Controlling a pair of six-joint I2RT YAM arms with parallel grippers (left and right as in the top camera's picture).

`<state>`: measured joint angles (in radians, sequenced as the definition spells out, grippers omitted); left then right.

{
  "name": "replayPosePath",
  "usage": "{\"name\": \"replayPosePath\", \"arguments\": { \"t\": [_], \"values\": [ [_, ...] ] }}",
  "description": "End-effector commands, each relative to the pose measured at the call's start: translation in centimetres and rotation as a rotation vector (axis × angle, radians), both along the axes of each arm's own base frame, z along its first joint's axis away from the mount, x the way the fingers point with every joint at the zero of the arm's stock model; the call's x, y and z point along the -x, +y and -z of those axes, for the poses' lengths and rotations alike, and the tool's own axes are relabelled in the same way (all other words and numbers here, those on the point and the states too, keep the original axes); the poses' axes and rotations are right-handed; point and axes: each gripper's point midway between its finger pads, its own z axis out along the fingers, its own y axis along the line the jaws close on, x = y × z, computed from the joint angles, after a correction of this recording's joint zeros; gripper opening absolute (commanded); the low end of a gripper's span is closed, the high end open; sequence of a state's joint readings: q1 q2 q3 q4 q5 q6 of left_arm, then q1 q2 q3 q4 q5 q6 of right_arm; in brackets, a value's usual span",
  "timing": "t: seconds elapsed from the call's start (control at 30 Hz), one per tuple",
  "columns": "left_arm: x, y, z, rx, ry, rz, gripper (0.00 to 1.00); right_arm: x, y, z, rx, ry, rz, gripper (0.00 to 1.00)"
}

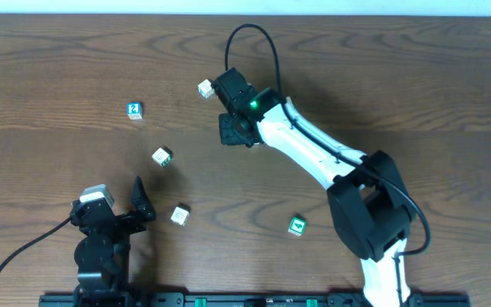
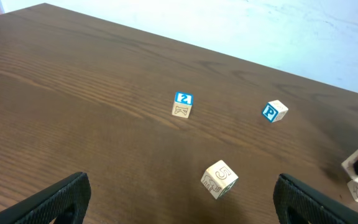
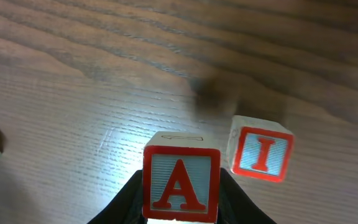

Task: Spell out Ai2
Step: 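Carry the 'A' block left of the 'I' block and release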

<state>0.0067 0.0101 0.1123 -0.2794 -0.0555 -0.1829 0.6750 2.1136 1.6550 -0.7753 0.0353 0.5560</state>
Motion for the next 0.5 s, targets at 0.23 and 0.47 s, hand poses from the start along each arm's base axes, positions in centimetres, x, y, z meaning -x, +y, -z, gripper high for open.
{"name": "replayPosePath", "arguments": {
  "t": [0.23,0.47],
  "values": [
    [0.0,0.1,1.2,0.001,0.026,-0.005,0.95,-0.4,0.2,1.5,0.051,-0.017,0.033,0.01],
    [0.0,0.1,1.2,0.001,0.026,-0.005,0.95,-0.7,0.6,1.9,0.041,-0.029,0.031,0.02]
  ]
}}
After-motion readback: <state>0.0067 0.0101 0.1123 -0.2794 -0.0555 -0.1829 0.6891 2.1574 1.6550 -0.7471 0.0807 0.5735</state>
